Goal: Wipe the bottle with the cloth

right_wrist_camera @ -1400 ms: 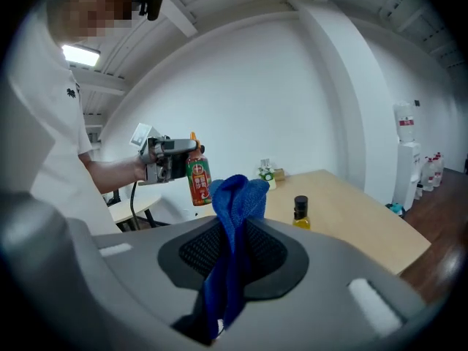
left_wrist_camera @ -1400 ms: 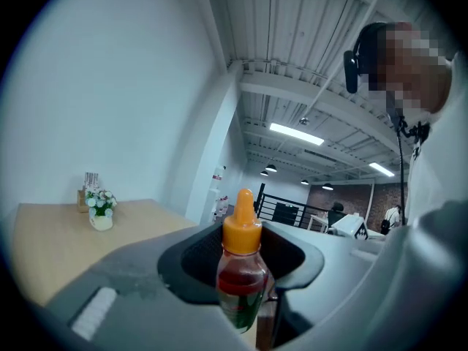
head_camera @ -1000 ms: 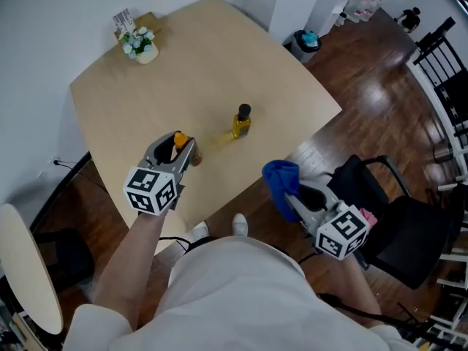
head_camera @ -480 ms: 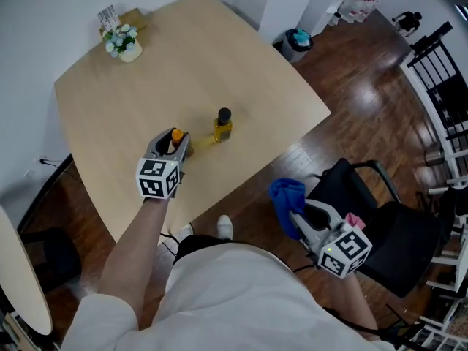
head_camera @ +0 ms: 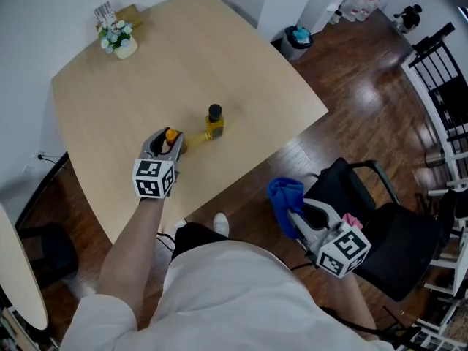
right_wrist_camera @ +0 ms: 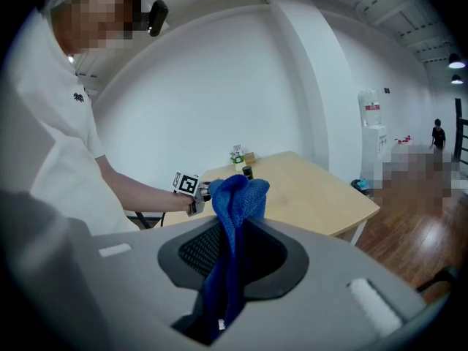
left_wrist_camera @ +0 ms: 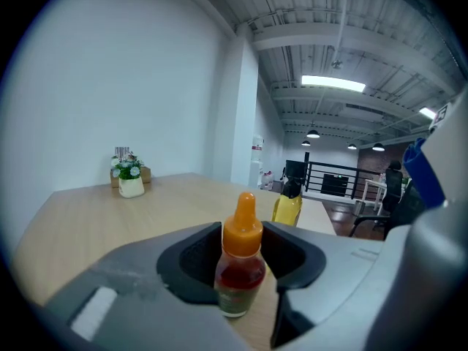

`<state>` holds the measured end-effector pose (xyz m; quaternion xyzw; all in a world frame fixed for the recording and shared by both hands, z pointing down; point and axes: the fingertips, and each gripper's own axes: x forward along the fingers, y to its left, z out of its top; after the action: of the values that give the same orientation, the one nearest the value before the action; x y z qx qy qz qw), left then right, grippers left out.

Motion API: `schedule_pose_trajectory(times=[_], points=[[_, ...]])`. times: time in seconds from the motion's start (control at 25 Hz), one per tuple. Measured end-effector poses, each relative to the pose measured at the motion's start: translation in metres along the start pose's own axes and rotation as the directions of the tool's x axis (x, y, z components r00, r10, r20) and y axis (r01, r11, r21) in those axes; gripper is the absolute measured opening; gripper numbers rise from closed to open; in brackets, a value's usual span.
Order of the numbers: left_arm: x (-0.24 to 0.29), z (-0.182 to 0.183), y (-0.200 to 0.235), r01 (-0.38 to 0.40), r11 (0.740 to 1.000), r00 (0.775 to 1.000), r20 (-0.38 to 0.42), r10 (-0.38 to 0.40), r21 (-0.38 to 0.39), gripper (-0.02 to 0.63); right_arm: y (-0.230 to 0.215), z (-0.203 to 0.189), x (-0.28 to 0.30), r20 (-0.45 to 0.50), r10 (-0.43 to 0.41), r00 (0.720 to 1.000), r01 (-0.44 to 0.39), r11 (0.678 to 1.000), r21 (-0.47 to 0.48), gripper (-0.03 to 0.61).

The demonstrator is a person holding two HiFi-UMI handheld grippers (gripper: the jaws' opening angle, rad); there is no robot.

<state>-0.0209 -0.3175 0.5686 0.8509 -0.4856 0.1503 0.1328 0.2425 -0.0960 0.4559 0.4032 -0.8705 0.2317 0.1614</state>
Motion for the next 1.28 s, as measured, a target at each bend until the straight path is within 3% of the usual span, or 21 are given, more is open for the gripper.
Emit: schedule_pose_trajectory(times=[0.12, 0.36, 0.64, 0.88, 1.08, 1.2, 1.28], points=[[-0.006, 0.008, -0.002, -0.010, 1.000, 1.000, 0.018, 0.009, 0.021, 0.218, 0.001, 0.001, 0.002, 0.007, 0.023, 1.000, -0.023, 1.000, -0.003, 0.083], [-0.042, 0.024, -0.006, -0.028, 0.993, 0.999, 0.031, 0.024, 0.116, 0.236, 0.012, 0.000, 0.022, 0.023, 0.107, 0.994, -0.107, 0.994, -0.007, 0.083], [-0.123, -0.012, -0.020, -0.033, 0.996, 0.995, -0.094, 0.041, 0.081, 0.202, 0.049, -0.012, 0.060, 0.010, 0.252, 0.968, -0.252, 0.968, 0.005, 0.083], [-0.196, -0.064, -0.072, 0.119, 0.986, 0.971, -0.221, -0.090, 0.120, 0.179, 0.100, -0.003, 0.081, 0.001, 0.299, 0.954, -0.298, 0.952, -0.064, 0.083], [-0.262, -0.089, -0.078, 0.184, 0.982, 0.962, -0.214, -0.172, 0.035, 0.179, 0.153, -0.007, 0.078, -0.003, 0.281, 0.960, -0.280, 0.953, -0.118, 0.083], [-0.313, -0.100, -0.068, 0.207, 0.978, 0.960, -0.201, -0.197, 0.030, 0.178, 0.196, -0.016, 0.072, 0.011, 0.265, 0.964, -0.262, 0.958, -0.114, 0.083], [-0.350, -0.106, -0.054, 0.210, 0.977, 0.963, -0.169, -0.212, -0.031, 0.179, 0.230, -0.020, 0.069, 0.039, 0.256, 0.966, -0.251, 0.963, -0.098, 0.083]])
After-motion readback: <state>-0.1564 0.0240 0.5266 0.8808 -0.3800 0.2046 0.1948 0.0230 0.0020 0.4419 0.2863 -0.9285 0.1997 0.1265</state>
